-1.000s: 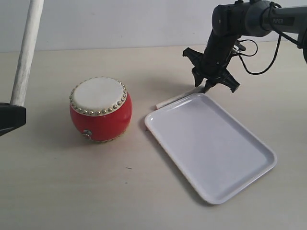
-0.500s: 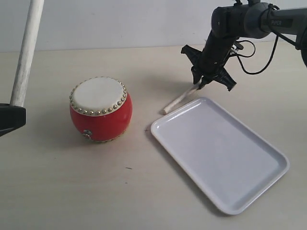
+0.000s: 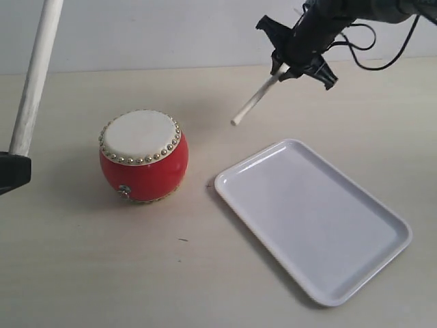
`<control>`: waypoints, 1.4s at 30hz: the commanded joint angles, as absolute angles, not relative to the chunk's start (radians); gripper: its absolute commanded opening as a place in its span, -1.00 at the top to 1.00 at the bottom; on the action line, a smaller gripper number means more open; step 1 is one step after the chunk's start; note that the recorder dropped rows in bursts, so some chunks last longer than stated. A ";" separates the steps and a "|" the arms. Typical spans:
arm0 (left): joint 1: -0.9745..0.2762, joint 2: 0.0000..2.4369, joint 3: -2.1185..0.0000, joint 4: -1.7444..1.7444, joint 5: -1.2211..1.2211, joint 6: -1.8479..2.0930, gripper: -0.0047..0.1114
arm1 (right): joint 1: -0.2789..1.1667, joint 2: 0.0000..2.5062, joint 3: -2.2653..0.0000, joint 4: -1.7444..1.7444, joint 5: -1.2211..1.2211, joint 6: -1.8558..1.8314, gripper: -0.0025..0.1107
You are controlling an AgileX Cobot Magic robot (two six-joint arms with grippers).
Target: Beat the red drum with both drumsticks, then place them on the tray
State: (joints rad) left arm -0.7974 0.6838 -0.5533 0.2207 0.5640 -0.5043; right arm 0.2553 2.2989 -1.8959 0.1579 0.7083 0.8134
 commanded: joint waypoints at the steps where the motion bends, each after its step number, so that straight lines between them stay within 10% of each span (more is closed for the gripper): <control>1: -0.799 0.675 -0.594 0.252 0.617 -0.509 0.92 | 0.211 2.205 -1.903 0.230 0.882 0.509 0.96; 10: -0.799 0.675 -0.604 0.276 0.658 -0.525 0.92 | 0.344 2.076 -1.903 0.127 1.221 0.175 0.96; 42: -0.799 0.471 -0.604 0.259 0.821 -0.490 0.92 | 0.826 1.991 -1.365 0.198 0.908 0.360 0.96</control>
